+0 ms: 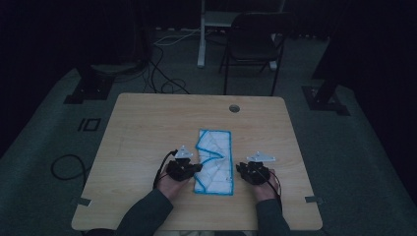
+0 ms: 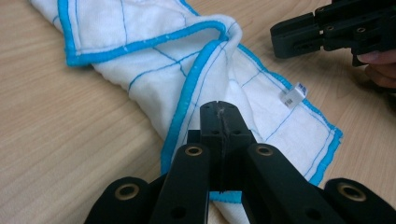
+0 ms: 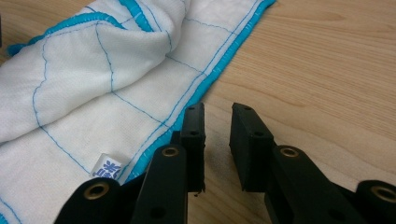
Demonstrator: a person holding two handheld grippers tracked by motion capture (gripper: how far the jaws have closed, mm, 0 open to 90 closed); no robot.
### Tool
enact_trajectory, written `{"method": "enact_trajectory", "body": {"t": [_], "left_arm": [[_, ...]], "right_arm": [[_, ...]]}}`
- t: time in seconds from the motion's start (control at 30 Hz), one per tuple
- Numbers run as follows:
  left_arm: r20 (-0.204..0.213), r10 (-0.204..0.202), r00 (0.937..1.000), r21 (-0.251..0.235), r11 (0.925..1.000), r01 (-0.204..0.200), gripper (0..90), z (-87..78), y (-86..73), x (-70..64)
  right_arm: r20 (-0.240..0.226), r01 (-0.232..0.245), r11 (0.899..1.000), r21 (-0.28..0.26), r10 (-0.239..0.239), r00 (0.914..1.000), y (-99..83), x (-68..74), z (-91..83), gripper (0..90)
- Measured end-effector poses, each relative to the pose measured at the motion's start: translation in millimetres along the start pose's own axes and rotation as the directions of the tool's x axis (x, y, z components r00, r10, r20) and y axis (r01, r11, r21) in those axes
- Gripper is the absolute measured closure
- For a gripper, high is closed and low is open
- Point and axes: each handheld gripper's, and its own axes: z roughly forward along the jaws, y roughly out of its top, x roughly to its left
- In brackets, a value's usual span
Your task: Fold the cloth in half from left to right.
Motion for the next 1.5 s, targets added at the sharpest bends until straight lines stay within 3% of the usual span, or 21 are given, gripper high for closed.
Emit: {"method": "enact_trajectory", "body": {"t": [0.07, 0.27, 0.5, 0.6, 0.77, 0.97, 1.2, 1.33, 1.5], "left_arm": [[-0.022, -0.006, 0.9997, 0.006, 1.0000, 0.006, 90.0, 0.8, -0.3, 3.5], [-0.025, -0.027, 0.9993, 0.014, 0.9995, 0.027, 66.4, 6.4, -3.8, 11.8], [-0.046, -0.027, 0.9986, 0.073, 0.9969, 0.030, 59.0, 21.2, -8.7, 13.8], [-0.044, -0.030, 0.9986, 0.085, 0.9958, 0.034, 65.4, 21.9, -8.4, 12.2], [-0.073, -0.002, 0.9973, 0.095, 0.9954, 0.009, 75.0, 14.8, -5.2, 4.7], [-0.061, 0.013, 0.9980, 0.083, 0.9965, -0.008, 85.2, 7.7, -5.1, -0.6], [0.015, 0.044, 0.9989, 0.044, 0.9980, -0.045, 87.9, 5.1, 5.5, -15.2], [0.055, 0.078, 0.9954, 0.039, 0.9960, -0.080, 87.9, 9.0, 12.5, -29.2], [0.115, 0.089, 0.9894, 0.027, 0.9953, -0.093, 88.2, 17.2, 18.8, -45.1]], "right_arm": [[0.000, 0.000, 1.000, -0.004, 0.000, 1.0000, 0.0, -0.3, -0.6, 75.7], [-0.001, -0.001, 1.000, 0.001, 0.001, 1.0000, -0.2, 0.1, 0.1, 75.5], [0.000, 0.004, 1.000, 0.003, -0.004, 1.0000, -0.2, 1.0, 0.6, 75.5], [-0.001, 0.005, 1.000, 0.001, -0.005, 1.0000, -0.1, 1.0, 0.4, 75.5], [0.001, 0.001, 1.000, -0.003, -0.001, 1.0000, -0.2, 0.4, -0.6, 75.4], [0.001, 0.004, 1.000, -0.004, -0.004, 1.0000, -0.2, 0.6, -0.3, 75.3], [0.004, 0.002, 1.000, -0.006, -0.002, 1.0000, -0.1, 0.3, -0.3, 75.3], [0.005, 0.001, 1.000, -0.008, -0.001, 1.0000, -0.1, 0.3, -0.6, 75.3], [0.006, -0.002, 1.000, -0.009, 0.002, 1.0000, -0.1, -0.1, -1.0, 75.4]]}}
